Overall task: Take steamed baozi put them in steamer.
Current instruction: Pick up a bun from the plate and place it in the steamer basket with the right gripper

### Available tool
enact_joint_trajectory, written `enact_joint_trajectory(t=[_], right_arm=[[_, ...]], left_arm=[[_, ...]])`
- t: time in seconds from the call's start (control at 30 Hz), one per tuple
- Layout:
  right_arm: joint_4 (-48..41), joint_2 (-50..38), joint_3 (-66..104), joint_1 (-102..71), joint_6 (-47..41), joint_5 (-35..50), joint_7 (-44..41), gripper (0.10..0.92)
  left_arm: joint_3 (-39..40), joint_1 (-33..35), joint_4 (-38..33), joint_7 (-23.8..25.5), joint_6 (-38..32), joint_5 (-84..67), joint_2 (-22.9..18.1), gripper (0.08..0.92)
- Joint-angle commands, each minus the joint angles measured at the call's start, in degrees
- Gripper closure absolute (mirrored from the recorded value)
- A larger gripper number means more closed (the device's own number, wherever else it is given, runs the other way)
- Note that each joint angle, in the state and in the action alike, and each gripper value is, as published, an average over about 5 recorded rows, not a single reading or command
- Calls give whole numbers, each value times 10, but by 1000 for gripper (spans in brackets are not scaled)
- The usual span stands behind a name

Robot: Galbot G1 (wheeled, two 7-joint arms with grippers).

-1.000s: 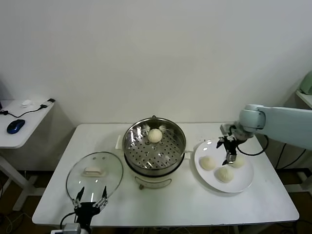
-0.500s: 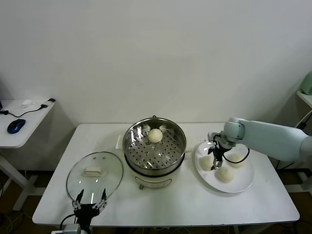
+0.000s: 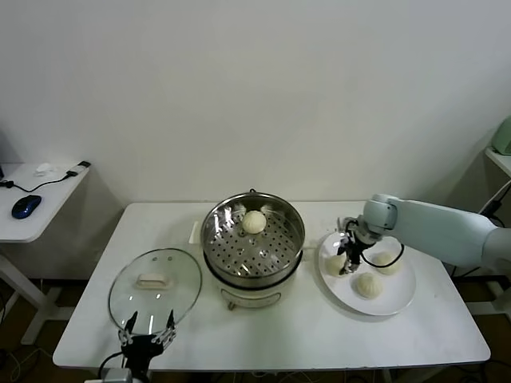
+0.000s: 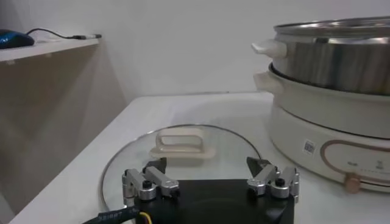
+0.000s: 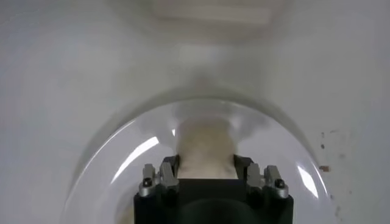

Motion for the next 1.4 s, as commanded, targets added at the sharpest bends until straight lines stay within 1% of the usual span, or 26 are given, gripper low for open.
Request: enact_joint_trajectory(t=[0.03,0.17,0.23,0.4,0.53,0.63,0.73,0.97,1.2,1.4], right_arm=[[47,-6,-112,230,13,72,-57,422],[71,26,-177,376,12,163,-91,423],[92,47,-182,427,0,212,-90,423],[179,113,-144,466,-67,326,-20,423],[225,183,-97,421,-114,379,46,423],[231,226,-81,368,-136,385,85,423],[216,258,-79,311,-151,372,115,423],[123,315,-67,202,-167,316,157,423],[32,350,-56,136,-173,287,171,423],[6,365,-51,108,-174,280,174,423]], left_arm=[[3,2,-11,1,2,1,-1,177],[5,4,-18,2,4,2,1,177],[6,4,-21,2,5,2,2,177],[8,3,-27,3,6,1,4,177],[11,2,-31,4,6,2,5,177],[11,4,-33,4,5,1,6,177],[10,7,-35,4,3,1,6,177],[8,12,-41,4,3,0,3,177],[8,13,-40,4,4,0,2,177],[6,9,-36,3,4,-2,6,177]])
